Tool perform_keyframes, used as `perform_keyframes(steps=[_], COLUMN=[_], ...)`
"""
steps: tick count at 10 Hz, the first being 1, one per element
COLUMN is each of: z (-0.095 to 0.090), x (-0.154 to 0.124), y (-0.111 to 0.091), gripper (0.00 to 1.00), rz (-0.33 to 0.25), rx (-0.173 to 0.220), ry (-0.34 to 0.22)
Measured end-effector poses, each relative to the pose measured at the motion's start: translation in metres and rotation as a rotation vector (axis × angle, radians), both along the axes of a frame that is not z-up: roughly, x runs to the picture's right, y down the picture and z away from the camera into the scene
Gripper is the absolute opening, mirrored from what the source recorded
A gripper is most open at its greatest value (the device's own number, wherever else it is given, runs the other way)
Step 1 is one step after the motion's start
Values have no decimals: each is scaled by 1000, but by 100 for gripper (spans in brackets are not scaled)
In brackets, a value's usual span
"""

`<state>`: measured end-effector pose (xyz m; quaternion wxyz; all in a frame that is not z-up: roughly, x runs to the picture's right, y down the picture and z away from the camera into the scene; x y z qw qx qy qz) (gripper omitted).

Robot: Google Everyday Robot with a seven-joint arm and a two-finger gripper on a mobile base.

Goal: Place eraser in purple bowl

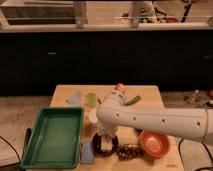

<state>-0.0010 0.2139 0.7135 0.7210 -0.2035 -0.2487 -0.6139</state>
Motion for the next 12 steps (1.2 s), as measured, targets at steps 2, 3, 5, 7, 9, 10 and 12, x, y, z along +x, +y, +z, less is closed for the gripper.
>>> perform_keyframes(steps=[2, 3, 5, 7, 9, 10, 12], z=[1, 2, 3, 4, 3, 3, 1], x=[-4, -5, -7, -7, -9, -9, -8], y=[-2, -3, -4, -3, -3, -3, -1], gripper=[35, 43, 65, 79, 80, 80, 80], rz=[-4, -6, -7, -9, -18, -22, -33], rx=[-7, -10, -14, -16, -15, -13, -11], ry=[-20, -26, -36, -40, -43, -45, -44])
